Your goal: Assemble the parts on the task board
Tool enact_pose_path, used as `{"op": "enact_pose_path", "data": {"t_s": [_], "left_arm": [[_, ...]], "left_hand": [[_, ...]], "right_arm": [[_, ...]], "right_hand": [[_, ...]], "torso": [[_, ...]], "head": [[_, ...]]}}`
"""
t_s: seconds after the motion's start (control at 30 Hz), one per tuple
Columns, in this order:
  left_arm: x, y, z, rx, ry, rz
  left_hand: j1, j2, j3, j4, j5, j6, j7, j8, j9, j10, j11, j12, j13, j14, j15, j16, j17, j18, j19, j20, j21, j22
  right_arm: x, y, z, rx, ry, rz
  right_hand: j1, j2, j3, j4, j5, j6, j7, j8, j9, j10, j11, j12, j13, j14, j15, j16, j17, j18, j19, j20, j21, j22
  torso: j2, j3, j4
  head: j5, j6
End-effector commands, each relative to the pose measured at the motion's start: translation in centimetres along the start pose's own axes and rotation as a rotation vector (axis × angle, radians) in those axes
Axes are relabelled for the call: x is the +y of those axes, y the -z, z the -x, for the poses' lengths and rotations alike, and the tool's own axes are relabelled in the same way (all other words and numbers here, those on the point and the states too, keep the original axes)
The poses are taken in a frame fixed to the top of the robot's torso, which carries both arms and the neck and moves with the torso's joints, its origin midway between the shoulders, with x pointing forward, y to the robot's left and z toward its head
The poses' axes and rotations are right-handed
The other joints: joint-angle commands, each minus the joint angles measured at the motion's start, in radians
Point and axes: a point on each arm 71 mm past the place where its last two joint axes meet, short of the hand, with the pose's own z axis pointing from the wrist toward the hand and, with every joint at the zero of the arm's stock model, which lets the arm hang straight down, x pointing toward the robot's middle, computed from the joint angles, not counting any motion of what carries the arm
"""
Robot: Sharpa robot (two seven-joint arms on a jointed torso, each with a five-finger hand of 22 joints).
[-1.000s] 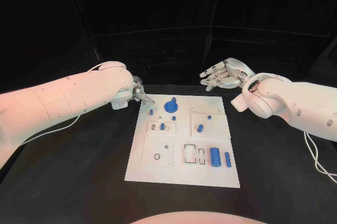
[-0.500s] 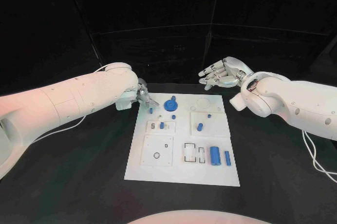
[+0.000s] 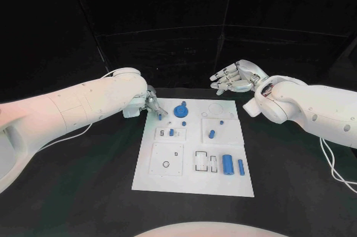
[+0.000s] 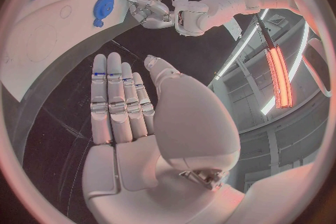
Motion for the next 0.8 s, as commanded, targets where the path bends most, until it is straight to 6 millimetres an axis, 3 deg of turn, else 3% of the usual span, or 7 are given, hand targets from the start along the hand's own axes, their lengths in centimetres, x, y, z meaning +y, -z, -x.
{"op": "enact_pose_path", "data": {"t_s": [0.03, 0.8], "left_arm": [[-0.07, 0.00, -0.09, 0.021, -0.010, -0.005], [-0.09, -0.04, -0.18, 0.026, -0.003, -0.014]], "left_hand": [[0.014, 0.005, -0.003, -0.004, -0.004, 0.010, 0.001, -0.005, -0.003, -0.001, 0.004, 0.002, 0.001, 0.106, 0.005, 0.006, 0.263, -0.007, 0.024, 0.007, 0.004, 0.027], [0.064, 0.044, -0.002, -0.036, -0.004, 0.039, -0.007, 0.010, -0.006, 0.007, -0.003, 0.009, 0.009, 0.106, 0.000, 0.006, 0.263, -0.007, 0.025, 0.004, 0.006, 0.031]], "right_arm": [[0.18, -0.06, -0.01, 0.007, -0.002, 0.009], [0.18, -0.13, -0.06, 0.008, -0.003, 0.008]], "right_hand": [[-0.009, 0.001, 0.001, 0.007, 0.005, -0.006, -0.001, -0.003, -0.001, -0.005, 0.003, -0.006, -0.001, -0.003, 0.003, -0.003, -0.001, 0.003, 0.004, 0.006, -0.003, -0.001], [-0.008, 0.002, 0.002, 0.006, 0.007, -0.007, 0.000, -0.003, -0.001, -0.006, 0.004, -0.006, -0.002, -0.004, 0.004, -0.003, -0.002, 0.003, 0.004, 0.006, -0.005, -0.002]], "torso": [[0.000, 0.0000, 0.0003], [0.000, -0.0001, 0.0009]], "head": [[0.001, 0.000], [0.000, -0.005]]}}
